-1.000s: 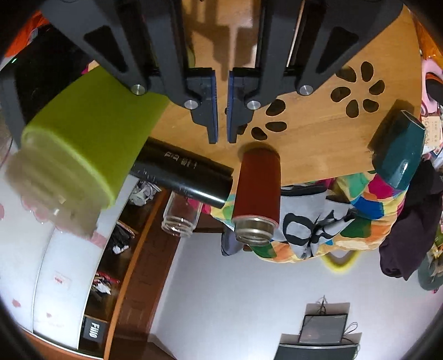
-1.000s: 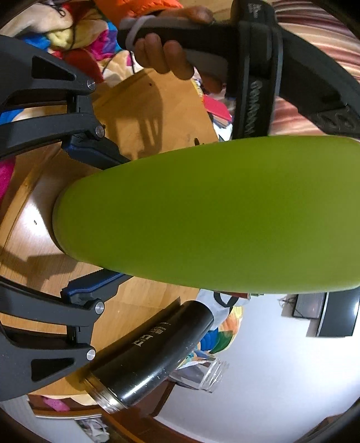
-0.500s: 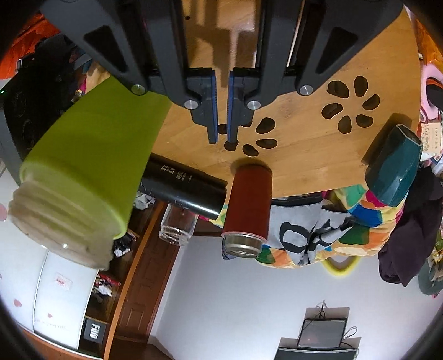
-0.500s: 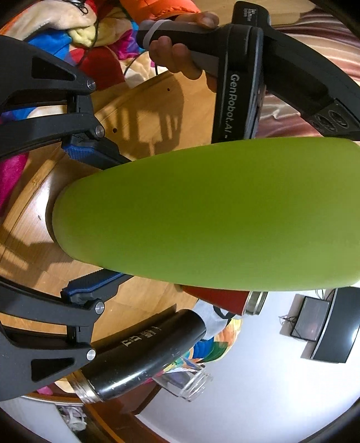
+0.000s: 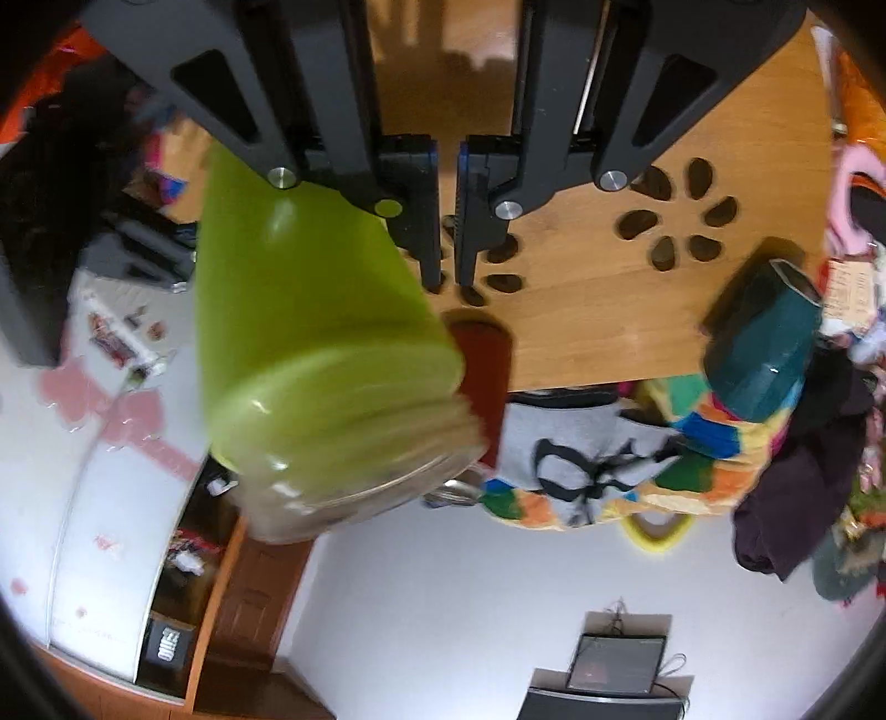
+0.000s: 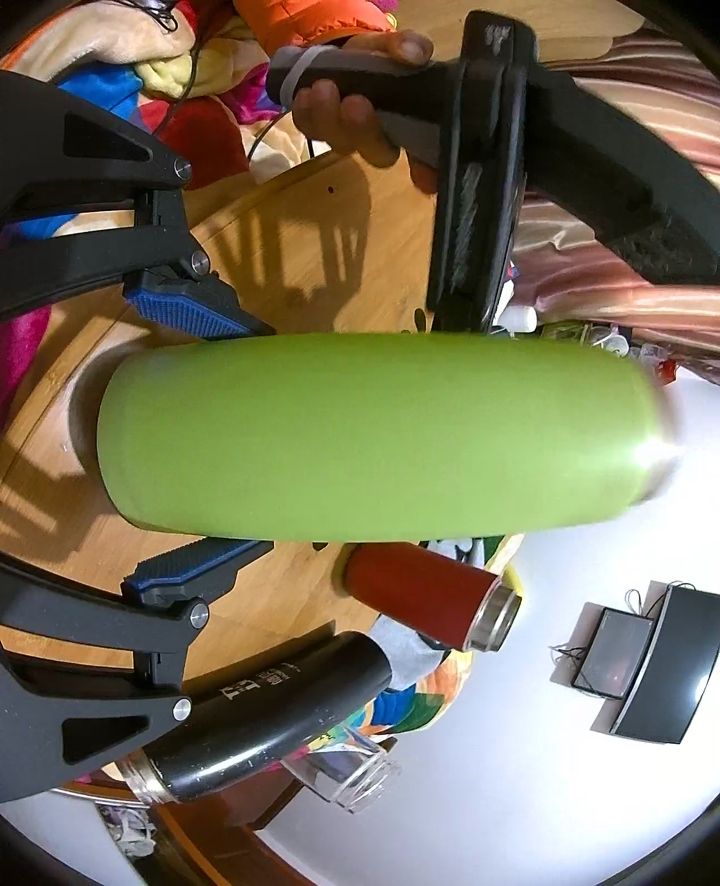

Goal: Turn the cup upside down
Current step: 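Lift and rotate the tumbler with the right gripper until it lies sideways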

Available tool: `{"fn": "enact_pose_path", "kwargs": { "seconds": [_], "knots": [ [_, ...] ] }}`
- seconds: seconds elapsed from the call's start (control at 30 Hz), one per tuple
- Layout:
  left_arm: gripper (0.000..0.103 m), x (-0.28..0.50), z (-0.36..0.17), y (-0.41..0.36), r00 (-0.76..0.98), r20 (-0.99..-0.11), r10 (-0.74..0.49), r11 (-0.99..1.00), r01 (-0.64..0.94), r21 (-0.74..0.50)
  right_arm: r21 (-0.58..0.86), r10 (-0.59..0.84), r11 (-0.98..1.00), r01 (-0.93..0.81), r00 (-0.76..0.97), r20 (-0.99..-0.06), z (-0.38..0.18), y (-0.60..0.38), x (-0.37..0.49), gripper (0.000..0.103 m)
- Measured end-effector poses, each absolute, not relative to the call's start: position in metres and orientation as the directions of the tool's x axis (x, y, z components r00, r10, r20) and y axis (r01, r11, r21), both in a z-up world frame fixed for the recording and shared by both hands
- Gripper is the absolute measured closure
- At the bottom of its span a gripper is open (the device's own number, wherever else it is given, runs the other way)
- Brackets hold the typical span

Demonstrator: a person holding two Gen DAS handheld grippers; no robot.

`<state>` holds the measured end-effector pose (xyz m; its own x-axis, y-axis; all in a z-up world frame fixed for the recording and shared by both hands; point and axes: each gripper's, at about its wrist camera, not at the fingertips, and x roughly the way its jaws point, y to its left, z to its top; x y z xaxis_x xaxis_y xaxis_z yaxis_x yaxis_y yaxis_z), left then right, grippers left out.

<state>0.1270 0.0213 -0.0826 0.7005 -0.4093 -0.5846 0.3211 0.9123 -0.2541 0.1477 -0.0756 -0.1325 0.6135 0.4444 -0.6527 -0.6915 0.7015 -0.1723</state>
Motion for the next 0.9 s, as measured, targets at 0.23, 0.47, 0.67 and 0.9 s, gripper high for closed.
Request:
{"fn": "enact_pose_path", "kwargs": {
  "seconds": [0.23, 0.47, 0.67, 0.9],
  "knots": [
    [0.102, 0.138, -0.103, 0.025, 0.650, -0.662, -0.372, 0.928, 0.262, -0.265, -0.163, 0.464, 0.699, -0.696, 0.615, -0.638, -0.133, -0.078, 0.143, 0.041],
    [0.102, 0.145, -0.126, 0.020, 0.594, -0.743, -0.310, 0.951, 0.206, -0.232, -0.141, 0.474, 0.711, -0.689, 0.617, -0.627, -0.137, -0.077, 0.143, 0.041],
    [0.102, 0.145, -0.130, 0.019, 0.582, -0.756, -0.300, 0.954, 0.204, -0.221, -0.096, 0.485, 0.730, -0.676, 0.613, -0.623, -0.140, -0.084, 0.150, 0.041],
    [0.101, 0.133, -0.122, 0.017, 0.605, -0.745, -0.280, 0.959, 0.214, -0.187, -0.058, 0.499, 0.744, -0.666, 0.611, -0.615, -0.142, -0.090, 0.151, 0.040]
  ]
}}
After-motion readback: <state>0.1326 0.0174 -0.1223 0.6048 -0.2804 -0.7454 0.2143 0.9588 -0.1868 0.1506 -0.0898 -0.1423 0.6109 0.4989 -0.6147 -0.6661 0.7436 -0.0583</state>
